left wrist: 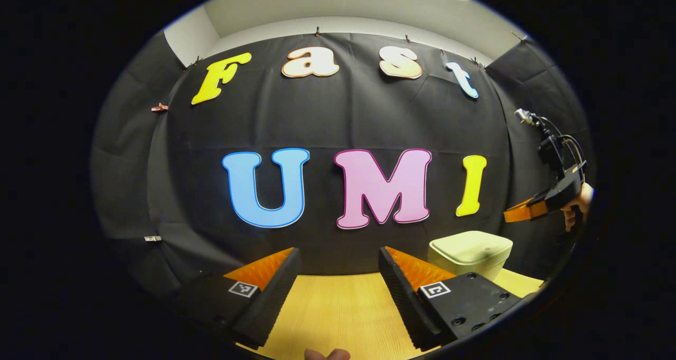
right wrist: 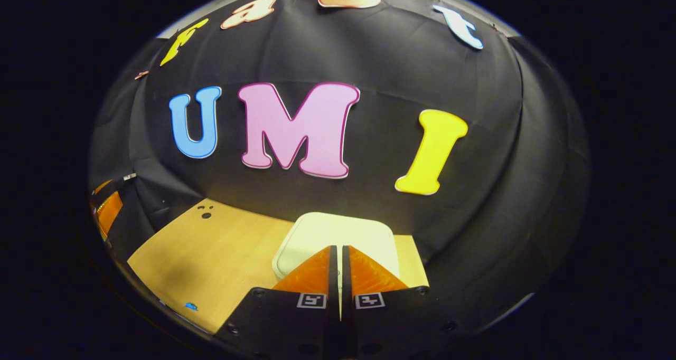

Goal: Press the lid of the desktop garbage bin to open it, pick up the crumpled paper on the desktop and throw it into the bin, then pick up the pop can on the desktop and drop it into the bin, and finally close the garbage bin lid.

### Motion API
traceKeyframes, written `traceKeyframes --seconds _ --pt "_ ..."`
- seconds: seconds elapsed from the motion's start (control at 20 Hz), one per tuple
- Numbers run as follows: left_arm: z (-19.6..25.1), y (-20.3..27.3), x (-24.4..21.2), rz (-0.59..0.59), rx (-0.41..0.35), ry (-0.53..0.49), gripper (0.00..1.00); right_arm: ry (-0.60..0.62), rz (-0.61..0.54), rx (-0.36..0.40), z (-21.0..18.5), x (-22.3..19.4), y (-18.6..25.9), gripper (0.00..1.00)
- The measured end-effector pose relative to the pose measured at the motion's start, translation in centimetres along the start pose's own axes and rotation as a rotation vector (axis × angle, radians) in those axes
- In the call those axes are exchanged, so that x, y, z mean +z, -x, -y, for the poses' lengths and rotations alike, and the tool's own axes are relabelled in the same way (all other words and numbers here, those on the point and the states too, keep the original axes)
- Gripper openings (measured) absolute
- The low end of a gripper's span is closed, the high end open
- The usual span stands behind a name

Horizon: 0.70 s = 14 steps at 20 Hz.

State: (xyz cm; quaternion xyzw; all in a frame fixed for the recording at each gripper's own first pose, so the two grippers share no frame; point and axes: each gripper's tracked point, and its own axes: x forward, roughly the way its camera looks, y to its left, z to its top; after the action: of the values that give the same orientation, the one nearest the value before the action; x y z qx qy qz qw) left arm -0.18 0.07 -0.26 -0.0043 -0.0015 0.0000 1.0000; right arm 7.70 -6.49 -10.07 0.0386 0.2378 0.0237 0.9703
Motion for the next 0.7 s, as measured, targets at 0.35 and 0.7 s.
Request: traceKeyframes --seconds 0.35,0.7 --pt "0.0 0.4 -0.3 -0.004 0.01 0.002 0.95 -0.029 -0.08 0.026 -0.1 -1.3 -3.8 0.05" --pt "-0.2 0.8 -0.6 -0.011 0.024 0.002 0.95 -0.046 -0.169 0.04 0.0 -3.5 -6.0 0.05"
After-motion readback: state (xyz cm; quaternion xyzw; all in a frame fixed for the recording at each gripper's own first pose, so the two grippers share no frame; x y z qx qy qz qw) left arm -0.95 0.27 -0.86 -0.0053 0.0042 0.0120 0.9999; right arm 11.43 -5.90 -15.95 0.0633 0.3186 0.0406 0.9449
